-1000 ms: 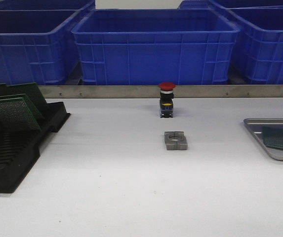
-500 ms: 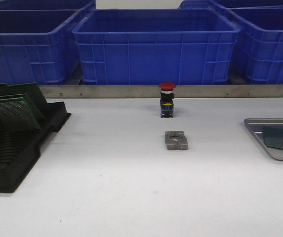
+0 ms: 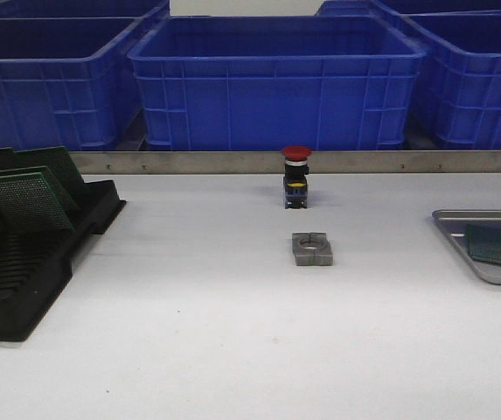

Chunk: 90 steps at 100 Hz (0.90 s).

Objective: Place circuit board on tray

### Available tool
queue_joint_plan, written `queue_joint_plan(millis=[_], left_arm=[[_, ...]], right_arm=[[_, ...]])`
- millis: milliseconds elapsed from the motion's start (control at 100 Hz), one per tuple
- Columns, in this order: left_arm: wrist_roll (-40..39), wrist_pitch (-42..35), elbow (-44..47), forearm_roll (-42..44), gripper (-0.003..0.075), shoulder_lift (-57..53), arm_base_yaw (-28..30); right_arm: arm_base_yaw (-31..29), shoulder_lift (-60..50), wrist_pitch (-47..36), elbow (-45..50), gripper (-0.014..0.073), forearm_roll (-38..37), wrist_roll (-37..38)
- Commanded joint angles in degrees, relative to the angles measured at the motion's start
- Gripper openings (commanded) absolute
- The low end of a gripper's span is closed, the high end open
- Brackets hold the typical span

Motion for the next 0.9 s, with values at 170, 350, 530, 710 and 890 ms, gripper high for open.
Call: queue_joint_plan(millis=[170, 350, 530, 710, 890], left_arm=[[0.2, -4.2, 2.7, -0.5, -0.002, -1.8, 0.2], [0.2, -4.2, 2.7, -0.5, -0.002, -1.8, 0.2], [0.2, -4.2, 2.7, -0.5, -0.002, -1.8, 0.2], [0.2, -4.2, 2.7, -0.5, -0.002, -1.8, 0.2], [0.2, -4.2, 2.7, -0.5, -0.002, -1.8, 0.2]], right_arm=[[-0.2, -0.8, -4.1, -1.5, -0.006, 1.0, -0.5], [-0.2, -0.8, -4.1, -1.5, -0.006, 1.0, -0.4], [-0.2, -0.8, -9.0, -1.4, -0.006, 1.0, -0.4], [-0.2, -0.8, -11.9, -1.2, -0.006, 1.4, -0.4], [-0.2, -0.8, -11.7, -1.2, -0.006, 1.4, -0.4]])
